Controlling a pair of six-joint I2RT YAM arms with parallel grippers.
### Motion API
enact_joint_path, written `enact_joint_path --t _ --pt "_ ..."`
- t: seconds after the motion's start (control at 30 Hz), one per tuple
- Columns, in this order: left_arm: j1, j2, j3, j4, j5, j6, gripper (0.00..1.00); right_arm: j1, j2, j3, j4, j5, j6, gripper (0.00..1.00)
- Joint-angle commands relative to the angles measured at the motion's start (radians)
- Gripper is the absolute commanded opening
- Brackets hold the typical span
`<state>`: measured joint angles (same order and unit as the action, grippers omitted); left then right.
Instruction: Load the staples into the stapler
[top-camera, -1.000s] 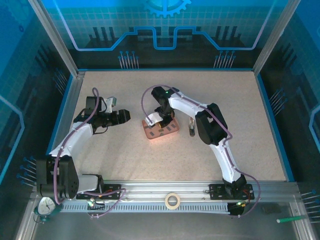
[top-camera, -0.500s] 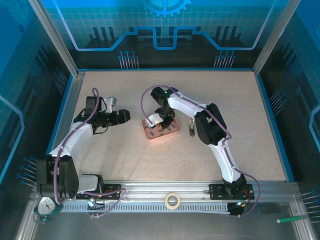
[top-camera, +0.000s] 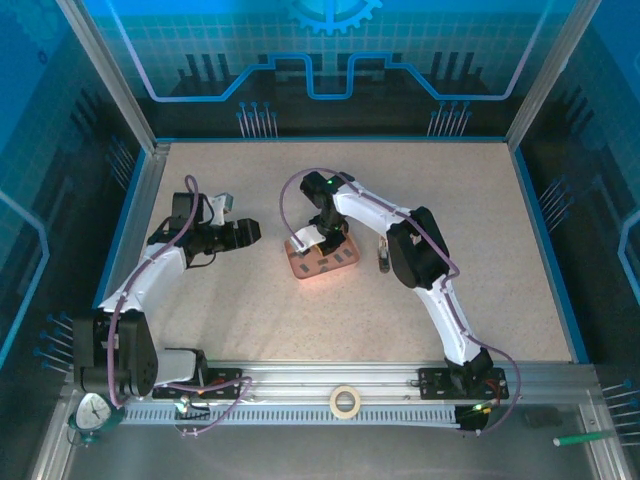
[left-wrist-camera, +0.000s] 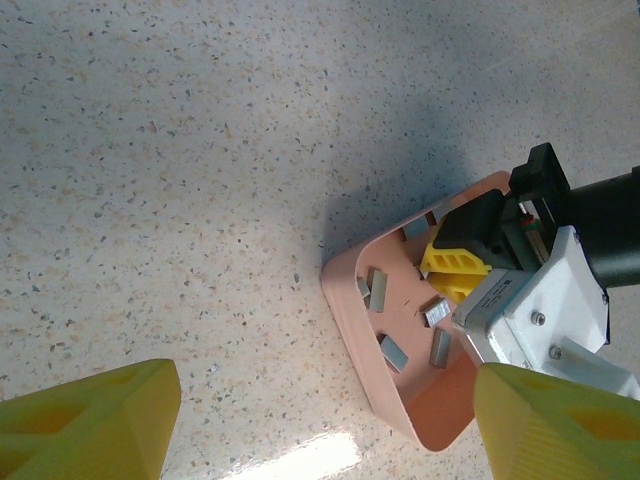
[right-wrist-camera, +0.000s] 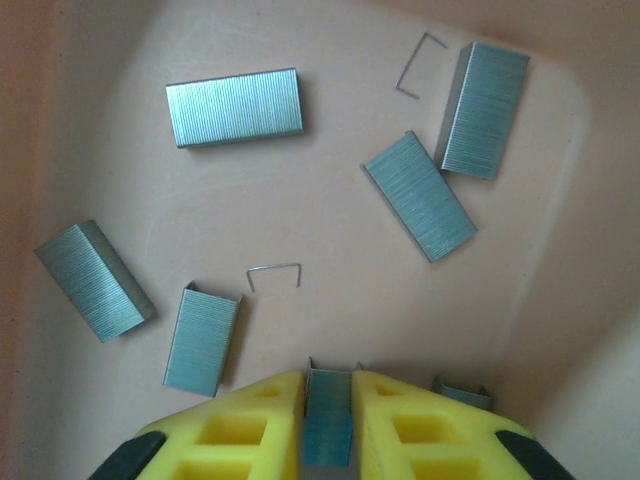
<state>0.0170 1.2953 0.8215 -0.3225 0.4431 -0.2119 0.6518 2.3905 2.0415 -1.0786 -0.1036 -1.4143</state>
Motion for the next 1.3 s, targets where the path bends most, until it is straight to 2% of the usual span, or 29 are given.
enact_joint_path --t 0.0,0.3,0.5,0.87,1.27 --pt "0.01 0.01 -0.001 0.013 0.031 -0.006 0.78 0.015 0.003 0.007 -0.064 0.013 0.011 0.21" --pt "0.01 0.009 -0.002 0.014 0.031 -0.006 0.78 0.02 -0.059 -0.021 0.002 -0.003 0.019 0.31" --pt "0.009 0.009 -0.002 0.015 0.033 -0.006 0.78 0.028 -0.059 -0.023 -0.004 0.028 0.022 0.33" --pt "0.009 0.006 -0.002 0.014 0.032 -0.003 0.78 0.028 0.0 -0.009 -0.036 0.09 0.041 0.32" --pt "0.009 0.006 -0.002 0.015 0.029 -0.002 0.78 0.046 0.042 -0.004 -0.059 0.047 0.052 0.23"
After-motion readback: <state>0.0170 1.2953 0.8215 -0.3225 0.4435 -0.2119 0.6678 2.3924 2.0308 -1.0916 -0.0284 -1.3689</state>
